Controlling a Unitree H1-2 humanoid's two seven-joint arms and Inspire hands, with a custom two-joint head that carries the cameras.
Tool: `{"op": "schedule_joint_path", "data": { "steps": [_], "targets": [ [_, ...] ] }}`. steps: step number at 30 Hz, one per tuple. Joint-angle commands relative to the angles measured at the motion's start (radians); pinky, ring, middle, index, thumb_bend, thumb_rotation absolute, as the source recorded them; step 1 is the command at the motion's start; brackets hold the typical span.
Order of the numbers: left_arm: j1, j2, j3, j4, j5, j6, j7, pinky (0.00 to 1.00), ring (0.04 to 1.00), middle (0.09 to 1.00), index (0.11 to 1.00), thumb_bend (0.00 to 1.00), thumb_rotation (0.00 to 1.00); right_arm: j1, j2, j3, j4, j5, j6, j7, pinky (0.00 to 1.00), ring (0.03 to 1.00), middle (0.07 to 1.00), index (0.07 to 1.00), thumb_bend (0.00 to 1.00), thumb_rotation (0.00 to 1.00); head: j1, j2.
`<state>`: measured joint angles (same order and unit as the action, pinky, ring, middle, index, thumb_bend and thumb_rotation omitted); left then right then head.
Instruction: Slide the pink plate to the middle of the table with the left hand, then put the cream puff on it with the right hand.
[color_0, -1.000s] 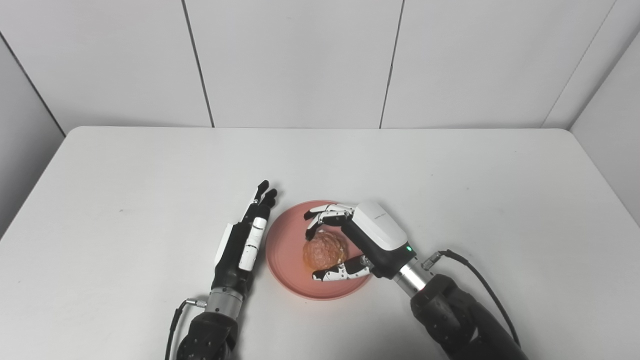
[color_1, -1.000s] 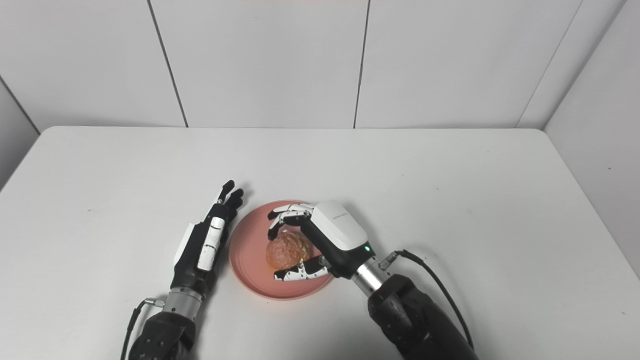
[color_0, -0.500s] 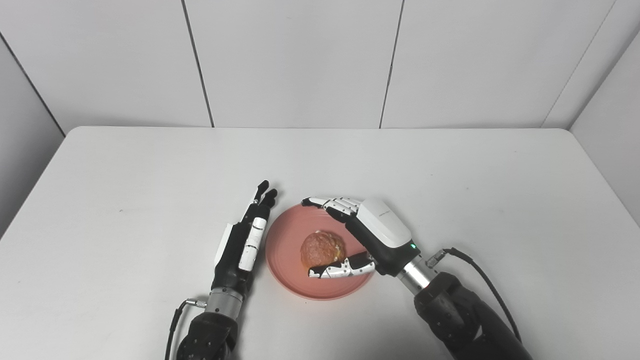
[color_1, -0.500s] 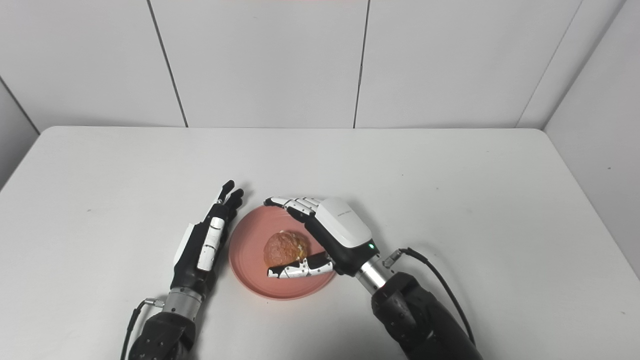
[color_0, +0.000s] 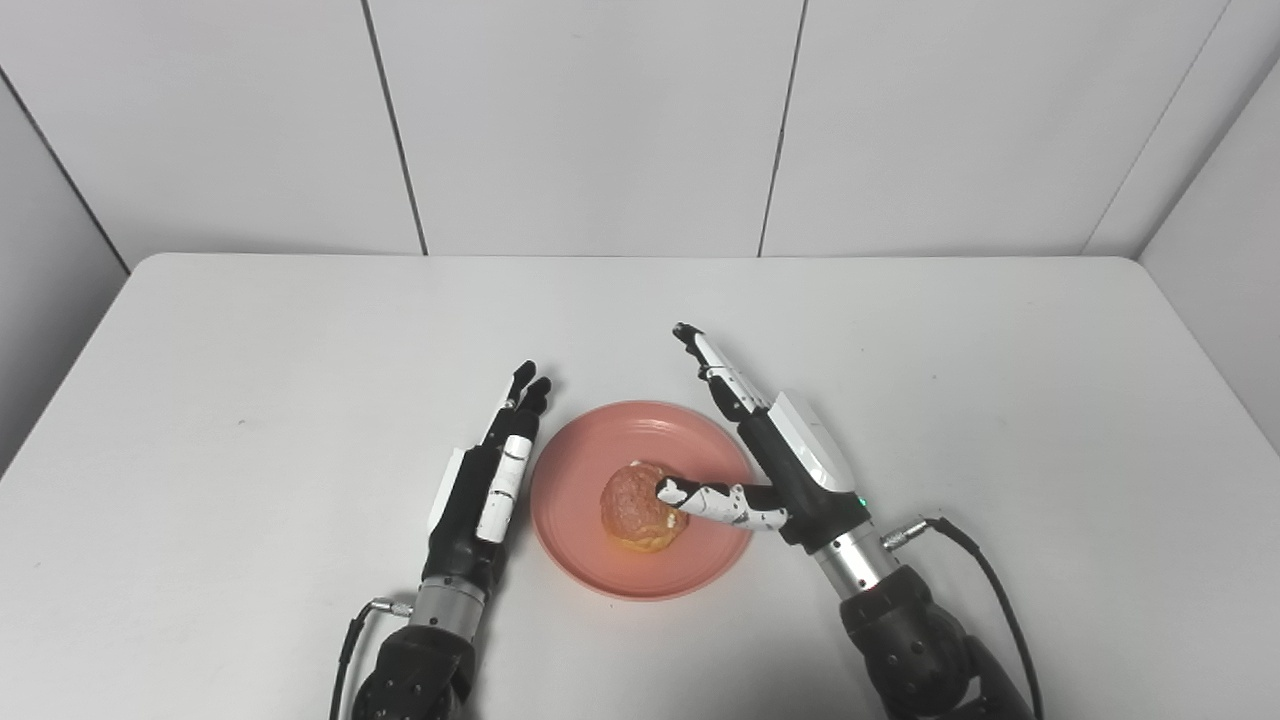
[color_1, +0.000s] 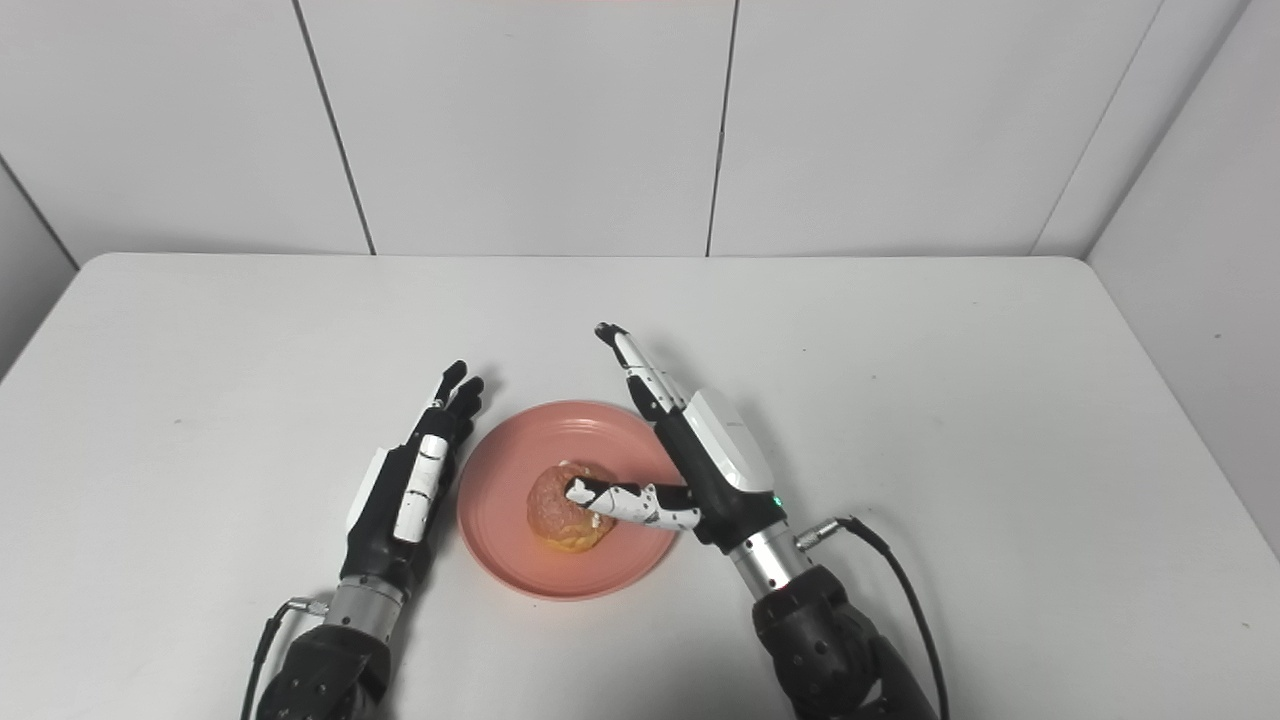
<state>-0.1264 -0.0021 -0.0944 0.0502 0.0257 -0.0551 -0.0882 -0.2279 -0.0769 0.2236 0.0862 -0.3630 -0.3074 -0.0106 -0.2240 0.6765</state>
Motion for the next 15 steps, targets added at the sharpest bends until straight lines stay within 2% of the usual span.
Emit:
{"op": "schedule_joint_path", "data": {
  "steps": [1,4,10,15],
  "targets": [
    [0.020,-0.007,-0.004,0.003,-0.010,-0.004,-0.003,1.00,0.977,0.963,0.957,0.62,1.00,-0.007,0.021,-0.028,-0.047,0.066,0.027,0.001,1.00,0.999,1.000,1.000,0.58,0.94,0.001,0.000],
    [0.019,-0.009,-0.001,0.018,-0.009,-0.024,0.001,0.99,0.981,0.969,0.957,0.61,1.00,0.008,0.041,-0.048,-0.058,0.087,0.055,-0.003,1.00,1.000,1.000,1.000,0.54,0.97,0.008,-0.001],
    [0.027,-0.016,-0.003,-0.004,-0.012,-0.009,-0.001,1.00,0.997,0.994,0.979,0.60,1.00,0.036,0.064,-0.070,-0.088,0.100,0.118,-0.005,1.00,1.000,1.000,1.000,0.58,1.00,0.024,-0.004],
    [0.026,-0.018,0.004,0.004,-0.014,-0.018,0.003,1.00,1.000,1.000,0.999,0.59,1.00,0.058,0.075,-0.081,-0.107,0.129,0.143,0.002,1.00,1.000,1.000,1.000,0.58,1.00,0.032,-0.006]
  ]
}}
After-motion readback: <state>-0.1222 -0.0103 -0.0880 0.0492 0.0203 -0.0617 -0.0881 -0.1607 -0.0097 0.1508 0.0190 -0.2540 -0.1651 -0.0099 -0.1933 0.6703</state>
